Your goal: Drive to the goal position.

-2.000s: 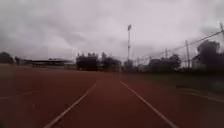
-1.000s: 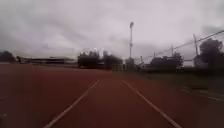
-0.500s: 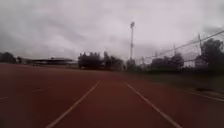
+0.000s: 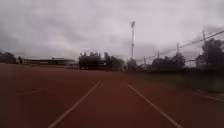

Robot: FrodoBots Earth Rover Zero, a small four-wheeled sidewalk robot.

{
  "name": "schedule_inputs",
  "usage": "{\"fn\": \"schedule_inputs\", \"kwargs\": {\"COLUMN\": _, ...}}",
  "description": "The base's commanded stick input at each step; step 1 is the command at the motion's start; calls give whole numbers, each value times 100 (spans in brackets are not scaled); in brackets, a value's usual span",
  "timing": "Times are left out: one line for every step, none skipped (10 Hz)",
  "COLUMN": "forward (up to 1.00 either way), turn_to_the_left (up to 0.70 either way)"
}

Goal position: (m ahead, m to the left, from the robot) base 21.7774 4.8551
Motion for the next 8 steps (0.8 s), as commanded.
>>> {"fn": "schedule_inputs", "kwargs": {"forward": 70, "turn_to_the_left": 0}}
{"fn": "schedule_inputs", "kwargs": {"forward": 70, "turn_to_the_left": 0}}
{"fn": "schedule_inputs", "kwargs": {"forward": 70, "turn_to_the_left": 0}}
{"fn": "schedule_inputs", "kwargs": {"forward": 70, "turn_to_the_left": 0}}
{"fn": "schedule_inputs", "kwargs": {"forward": 70, "turn_to_the_left": 0}}
{"fn": "schedule_inputs", "kwargs": {"forward": 70, "turn_to_the_left": 0}}
{"fn": "schedule_inputs", "kwargs": {"forward": 70, "turn_to_the_left": 0}}
{"fn": "schedule_inputs", "kwargs": {"forward": 70, "turn_to_the_left": 0}}
